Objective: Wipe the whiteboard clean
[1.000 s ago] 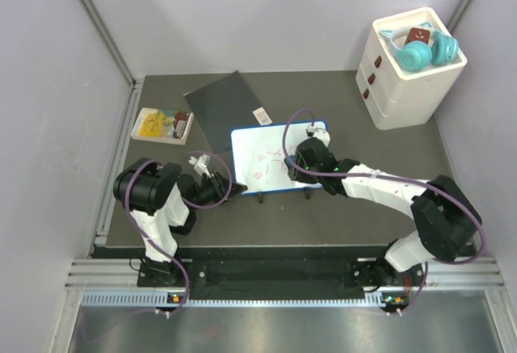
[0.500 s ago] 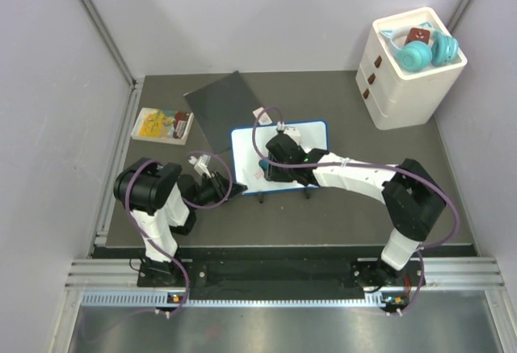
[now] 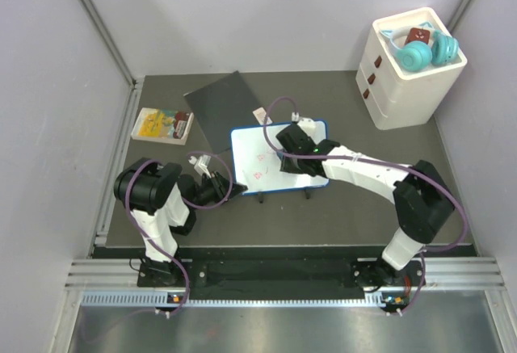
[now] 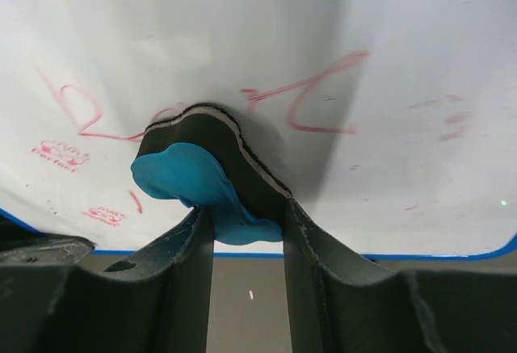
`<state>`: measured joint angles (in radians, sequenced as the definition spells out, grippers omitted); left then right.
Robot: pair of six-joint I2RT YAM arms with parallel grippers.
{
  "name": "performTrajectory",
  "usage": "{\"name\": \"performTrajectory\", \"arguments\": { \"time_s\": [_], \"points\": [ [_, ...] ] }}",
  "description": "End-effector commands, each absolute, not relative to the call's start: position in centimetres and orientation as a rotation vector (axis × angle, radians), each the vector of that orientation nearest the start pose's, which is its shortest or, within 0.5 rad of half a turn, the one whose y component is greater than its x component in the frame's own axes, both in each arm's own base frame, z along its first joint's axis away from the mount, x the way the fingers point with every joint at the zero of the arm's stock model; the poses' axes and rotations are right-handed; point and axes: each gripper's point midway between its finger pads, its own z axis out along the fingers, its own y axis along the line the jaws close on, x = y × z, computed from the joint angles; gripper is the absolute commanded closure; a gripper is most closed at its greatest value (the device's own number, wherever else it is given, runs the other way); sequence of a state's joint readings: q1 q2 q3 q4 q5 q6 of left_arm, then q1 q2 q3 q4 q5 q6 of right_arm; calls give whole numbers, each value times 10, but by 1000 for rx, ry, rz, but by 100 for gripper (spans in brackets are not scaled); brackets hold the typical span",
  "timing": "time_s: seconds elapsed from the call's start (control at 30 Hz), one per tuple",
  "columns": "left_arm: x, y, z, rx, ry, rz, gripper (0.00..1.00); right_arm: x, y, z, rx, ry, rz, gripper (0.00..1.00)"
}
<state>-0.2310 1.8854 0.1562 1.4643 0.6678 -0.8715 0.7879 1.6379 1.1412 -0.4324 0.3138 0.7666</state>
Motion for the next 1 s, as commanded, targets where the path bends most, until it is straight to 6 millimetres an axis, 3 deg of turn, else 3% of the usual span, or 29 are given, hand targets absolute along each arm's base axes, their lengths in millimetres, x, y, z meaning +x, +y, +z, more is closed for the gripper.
{"name": "performTrajectory", "arguments": {
  "time_s": [0.0, 0.13, 0.3, 0.63, 0.8, 0.97],
  "points": [
    [278, -193, 62, -35, 1816, -1271, 100, 298, 300, 80, -16, 2481, 222, 100],
    [278, -194, 61, -30, 1818, -1274, 100, 283, 338, 73, -108, 2499, 263, 100],
    [279, -193, 61, -34, 1821, -1272, 100, 275, 364, 75, -166, 2505, 292, 100],
    [278, -194, 58, -33, 1828, -1272, 100, 294, 390, 95, -206, 2456, 302, 100],
    [278, -193, 59, -31, 1826, -1268, 100, 304, 391, 107, -197, 2421, 277, 100],
    [278, -194, 59, -26, 1825, -1270, 100, 320, 364, 112, -118, 2418, 242, 100]
  ]
}}
